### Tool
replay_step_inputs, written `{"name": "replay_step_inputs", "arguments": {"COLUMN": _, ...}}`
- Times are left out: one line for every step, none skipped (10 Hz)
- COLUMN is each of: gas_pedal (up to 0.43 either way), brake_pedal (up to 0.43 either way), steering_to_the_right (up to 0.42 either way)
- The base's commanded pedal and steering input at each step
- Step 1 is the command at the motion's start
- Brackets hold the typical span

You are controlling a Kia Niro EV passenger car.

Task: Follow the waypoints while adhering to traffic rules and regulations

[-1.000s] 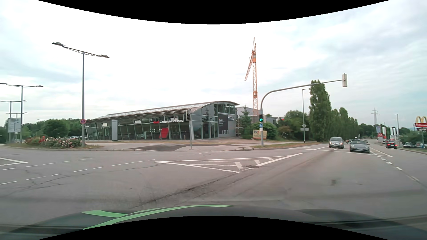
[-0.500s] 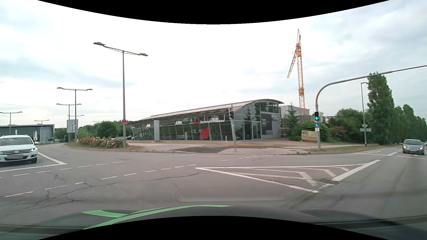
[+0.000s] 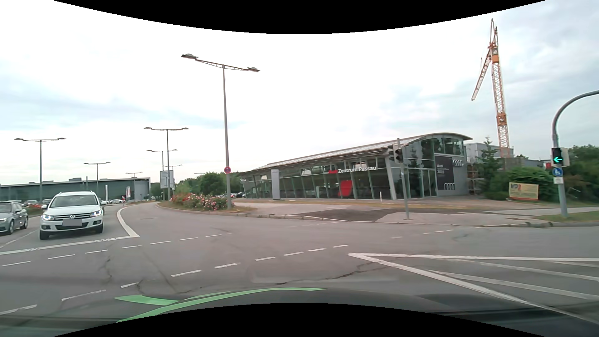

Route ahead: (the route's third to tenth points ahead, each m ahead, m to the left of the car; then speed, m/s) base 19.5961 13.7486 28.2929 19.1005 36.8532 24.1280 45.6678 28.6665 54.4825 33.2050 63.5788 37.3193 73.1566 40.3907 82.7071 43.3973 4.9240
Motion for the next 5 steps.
{"name": "replay_step_inputs", "arguments": {"gas_pedal": 0.087, "brake_pedal": 0.000, "steering_to_the_right": -0.310}}
{"name": "replay_step_inputs", "arguments": {"gas_pedal": 0.087, "brake_pedal": 0.000, "steering_to_the_right": -0.290}}
{"name": "replay_step_inputs", "arguments": {"gas_pedal": 0.087, "brake_pedal": 0.000, "steering_to_the_right": -0.265}}
{"name": "replay_step_inputs", "arguments": {"gas_pedal": 0.087, "brake_pedal": 0.000, "steering_to_the_right": -0.242}}
{"name": "replay_step_inputs", "arguments": {"gas_pedal": 0.087, "brake_pedal": 0.000, "steering_to_the_right": -0.232}}
